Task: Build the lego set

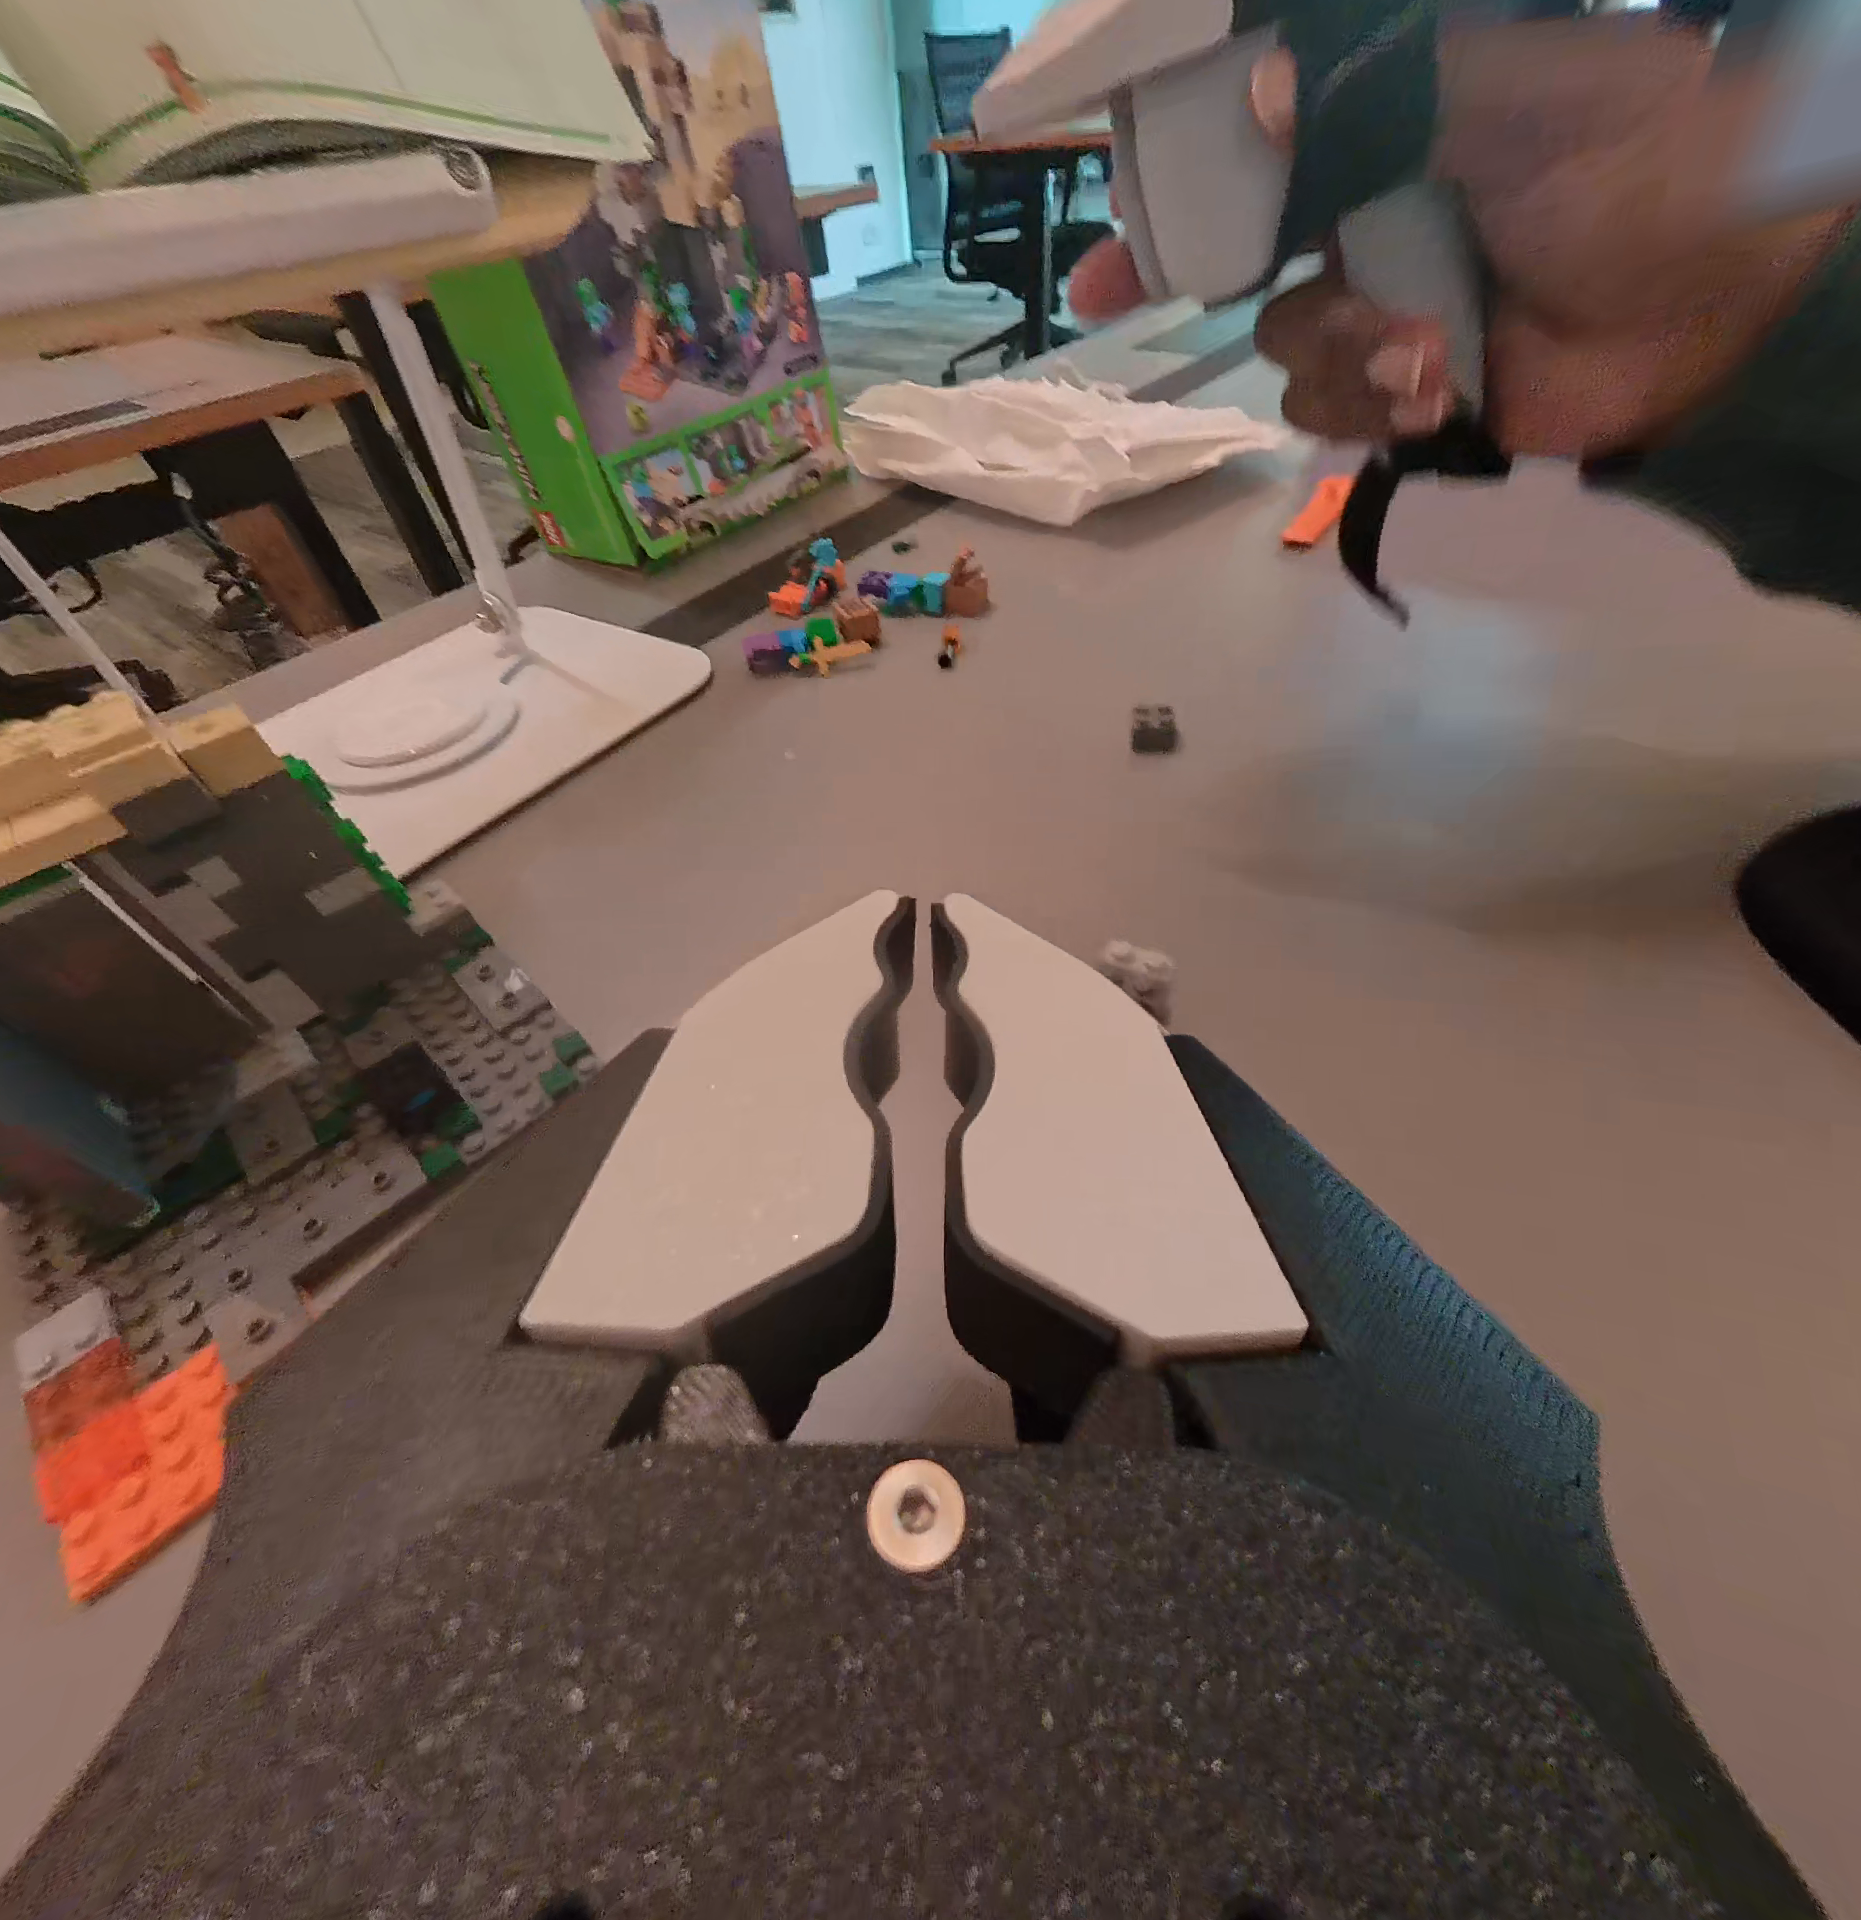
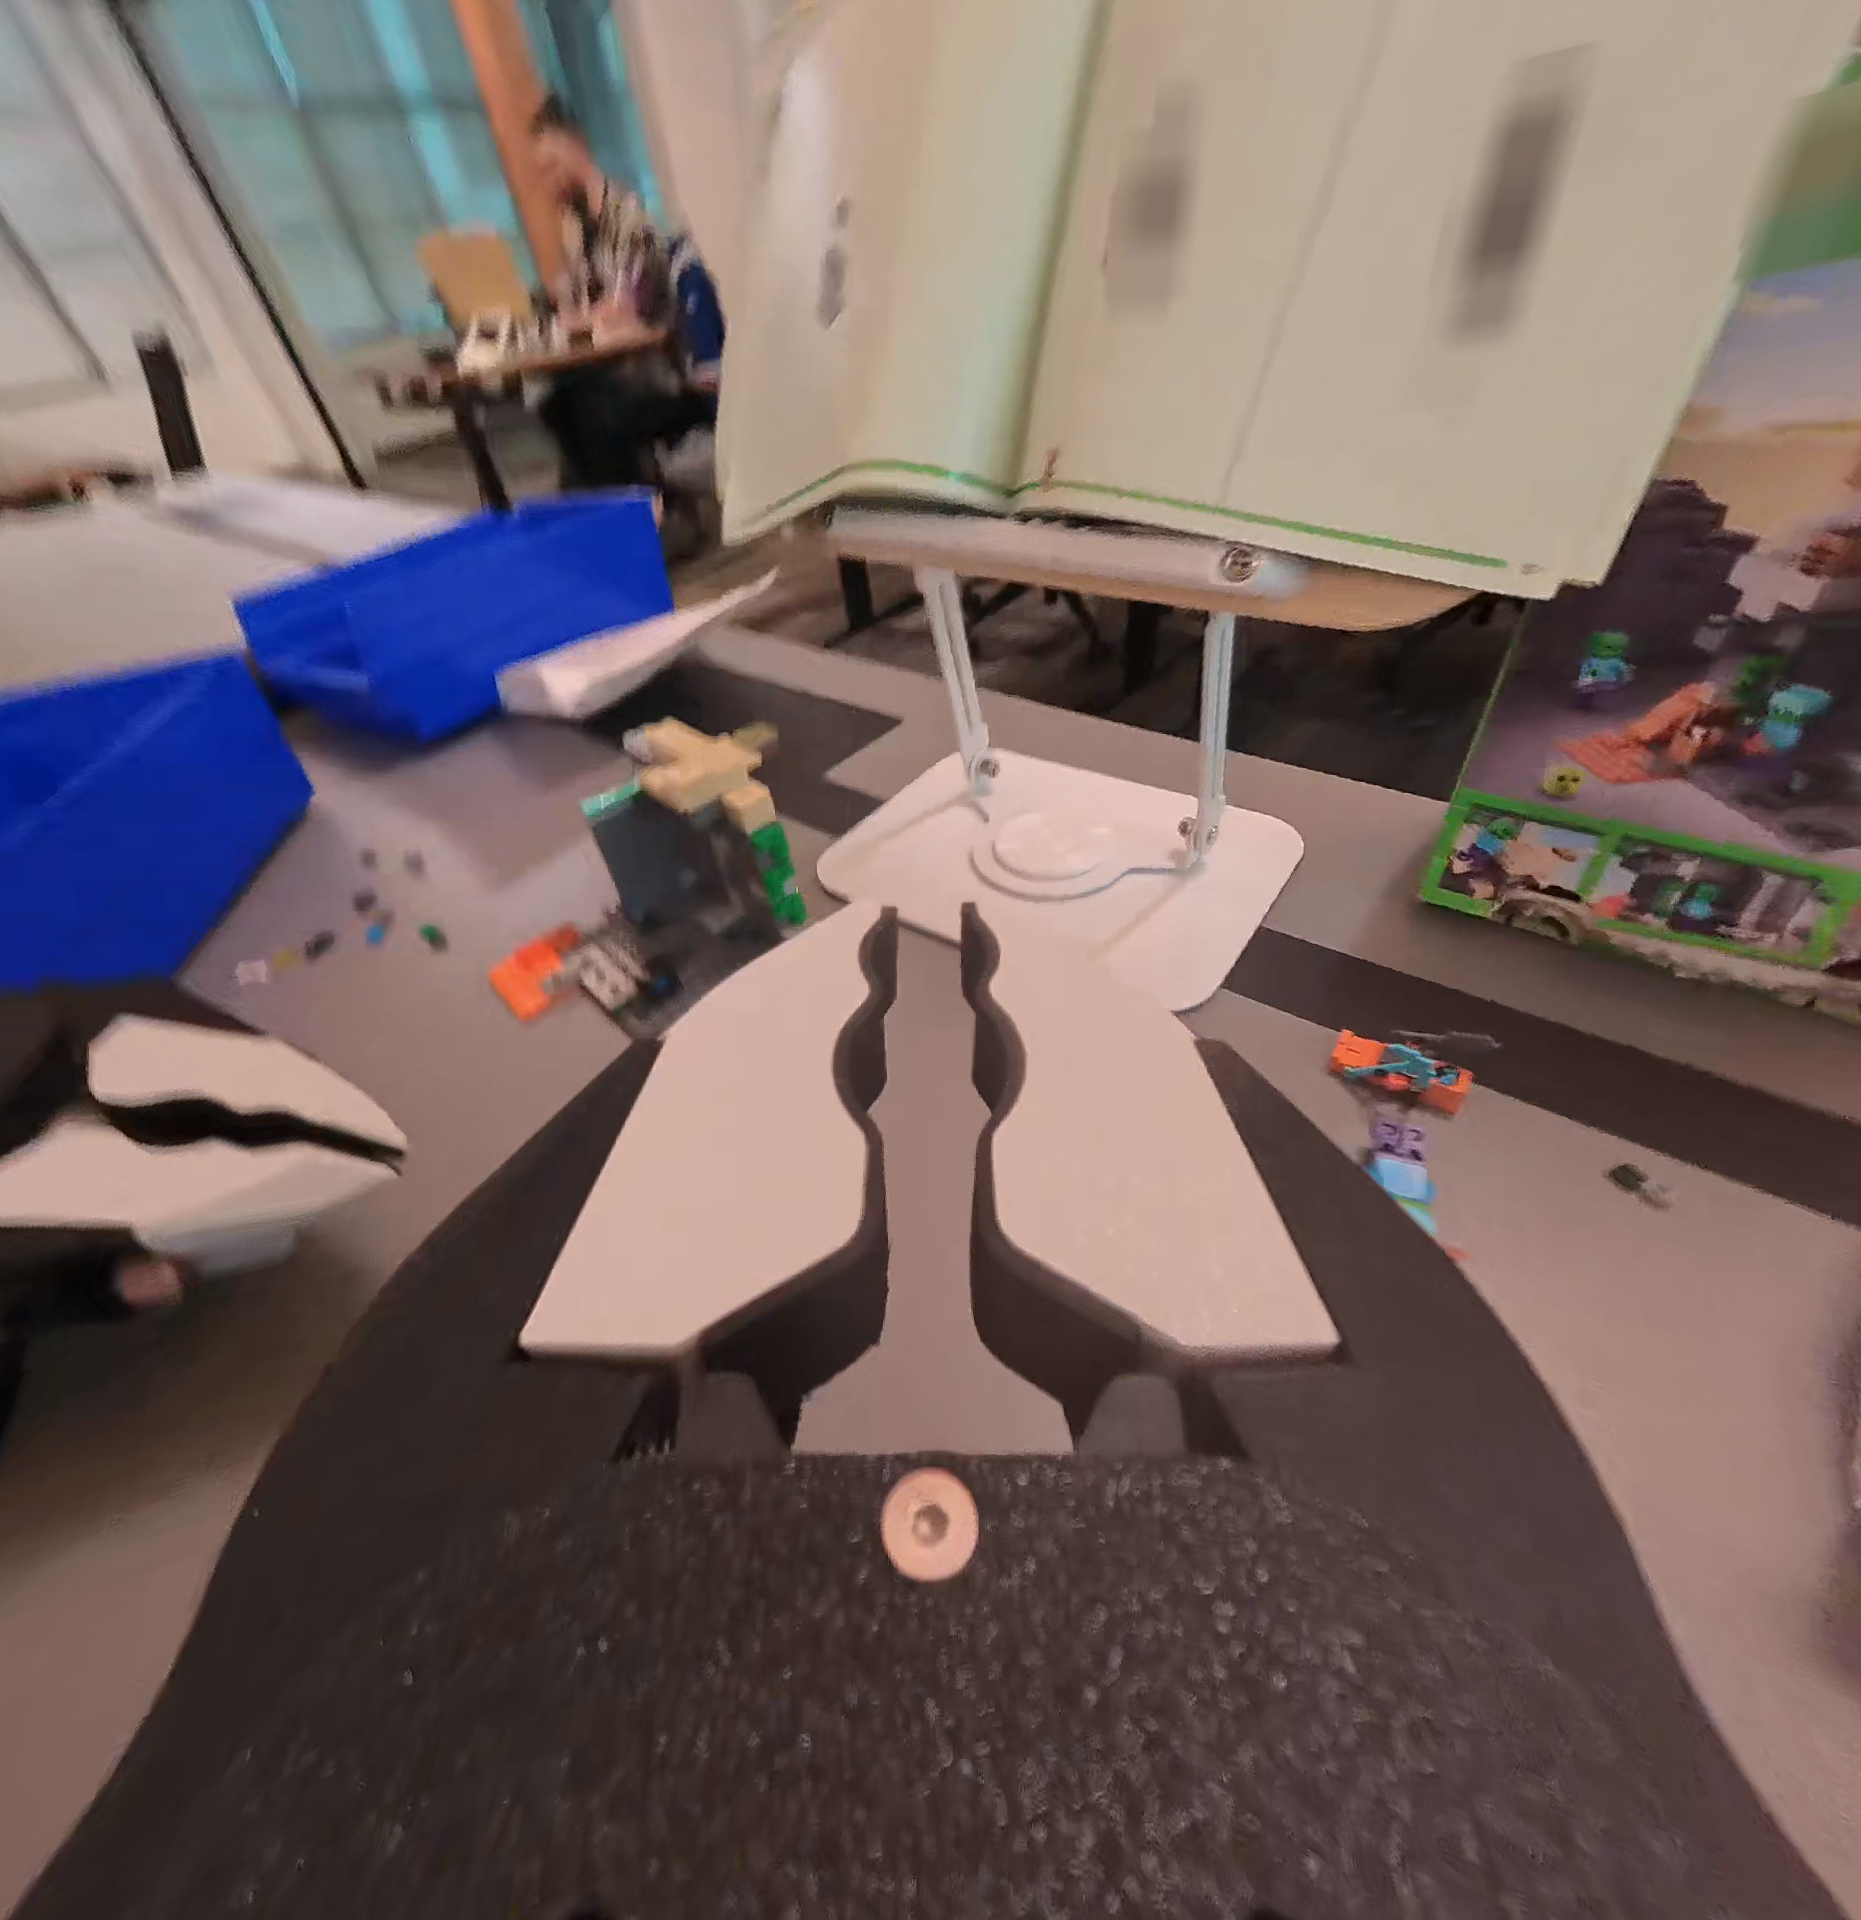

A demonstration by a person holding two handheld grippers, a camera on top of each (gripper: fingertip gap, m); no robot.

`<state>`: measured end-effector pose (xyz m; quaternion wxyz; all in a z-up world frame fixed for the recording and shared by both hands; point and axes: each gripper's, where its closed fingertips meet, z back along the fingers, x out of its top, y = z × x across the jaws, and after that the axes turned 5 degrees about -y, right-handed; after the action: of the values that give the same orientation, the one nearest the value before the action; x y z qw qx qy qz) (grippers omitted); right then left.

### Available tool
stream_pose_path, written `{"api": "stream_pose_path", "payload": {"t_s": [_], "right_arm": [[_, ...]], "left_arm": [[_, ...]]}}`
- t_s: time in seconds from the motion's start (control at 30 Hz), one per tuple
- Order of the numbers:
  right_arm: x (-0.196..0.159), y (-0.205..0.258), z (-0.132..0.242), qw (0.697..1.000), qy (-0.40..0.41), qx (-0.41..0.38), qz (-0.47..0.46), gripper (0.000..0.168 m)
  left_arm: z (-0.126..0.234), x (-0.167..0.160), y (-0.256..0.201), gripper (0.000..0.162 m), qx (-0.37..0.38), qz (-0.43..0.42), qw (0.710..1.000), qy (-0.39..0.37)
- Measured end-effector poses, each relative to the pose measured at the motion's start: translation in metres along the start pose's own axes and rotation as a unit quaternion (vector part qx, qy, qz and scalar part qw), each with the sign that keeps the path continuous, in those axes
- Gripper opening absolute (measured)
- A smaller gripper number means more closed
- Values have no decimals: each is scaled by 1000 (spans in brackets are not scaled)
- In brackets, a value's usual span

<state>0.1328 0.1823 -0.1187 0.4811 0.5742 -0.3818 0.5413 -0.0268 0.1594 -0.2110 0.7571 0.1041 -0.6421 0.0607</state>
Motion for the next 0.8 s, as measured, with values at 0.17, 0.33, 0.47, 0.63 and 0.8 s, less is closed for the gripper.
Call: {"api": "stream_pose_path", "payload": {"t_s": [0.17, 0.33, 0.47, 0.63, 0.8], "right_arm": [[-46, -11, -13, 999, -26, -28, 18, 8], [-55, -15, -5, 996, -12, -38, 75, 7], [-61, -36, 3, 994, 1, -75, 81, 7], [-67, -56, 11, 995, 24, -93, 30, 11], [-78, -54, 13, 984, 52, -119, 119, 11]], "left_arm": [[-22, 6, 34, 1, 43, -32, 999, 6], [-15, -1, 30, 1, 32, -8, 999, -9], [-6, -2, 19, 0, 21, -24, 999, -24], [-8, 3, 10, 1, 24, -63, 997, -24], [-5, -3, 19, 0, 58, -113, 992, 1]]}}
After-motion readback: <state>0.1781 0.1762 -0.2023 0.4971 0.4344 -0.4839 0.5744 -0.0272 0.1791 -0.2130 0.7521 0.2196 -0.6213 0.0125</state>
